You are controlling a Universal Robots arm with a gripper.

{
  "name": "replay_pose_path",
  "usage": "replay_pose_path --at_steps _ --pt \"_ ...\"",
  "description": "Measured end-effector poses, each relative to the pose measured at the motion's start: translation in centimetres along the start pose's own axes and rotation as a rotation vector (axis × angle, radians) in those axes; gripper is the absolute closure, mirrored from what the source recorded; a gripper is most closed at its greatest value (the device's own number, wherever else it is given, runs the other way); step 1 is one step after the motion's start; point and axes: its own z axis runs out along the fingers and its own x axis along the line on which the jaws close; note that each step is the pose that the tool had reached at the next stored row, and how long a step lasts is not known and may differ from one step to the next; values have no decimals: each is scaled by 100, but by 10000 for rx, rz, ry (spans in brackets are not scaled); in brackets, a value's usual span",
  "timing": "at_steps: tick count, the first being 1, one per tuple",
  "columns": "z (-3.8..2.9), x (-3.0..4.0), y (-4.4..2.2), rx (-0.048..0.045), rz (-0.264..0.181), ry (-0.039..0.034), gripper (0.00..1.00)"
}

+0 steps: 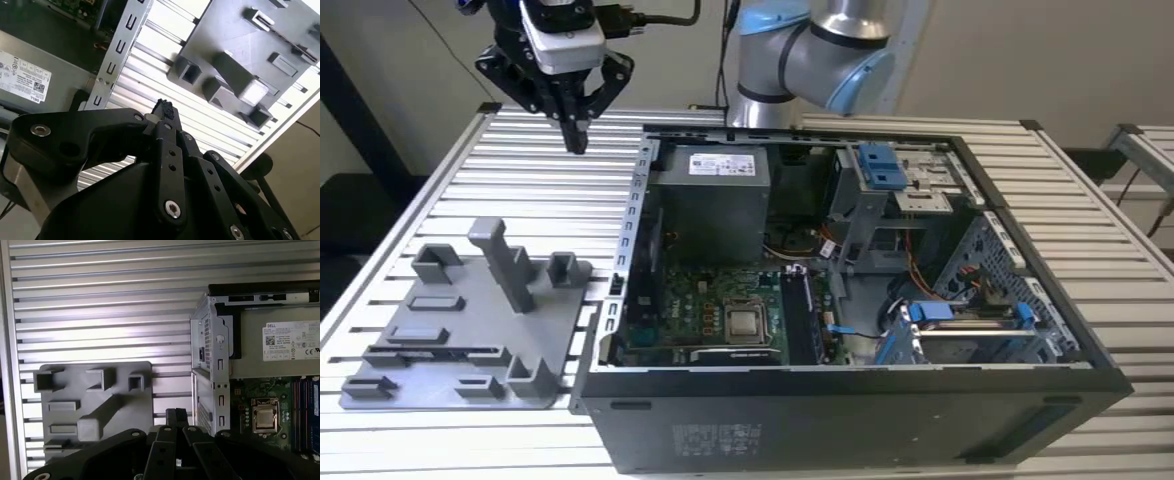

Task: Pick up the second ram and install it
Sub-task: 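Reach for the second ram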

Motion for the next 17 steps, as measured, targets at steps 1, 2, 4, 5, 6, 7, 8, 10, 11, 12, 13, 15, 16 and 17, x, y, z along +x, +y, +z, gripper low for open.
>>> replay_pose_path --at_steps 1,2,4,5,6,7,8,10,11,12,13,15,16,17 --pt "1 31 -2 0 -11 -1 89" --pt "1 62 -4 -1 -26 -4 89" --pt "3 121 -8 -1 -59 -13 89" --pt "3 150 -11 0 -77 -14 89" --pt "4 181 -13 0 -93 -16 89" --pt "4 213 -15 0 -107 -17 89" --pt "5 244 -17 1 -118 -18 89" --pt "5 304 -21 0 -124 -17 89" --pt "6 333 -23 0 -126 -17 89" --pt "6 362 -25 0 -128 -17 89" --pt "7 393 -27 -1 -130 -17 89" --pt "7 452 -31 0 -133 -17 89" --pt "8 480 -33 0 -134 -17 89" --pt "8 506 -35 0 -135 -16 89"
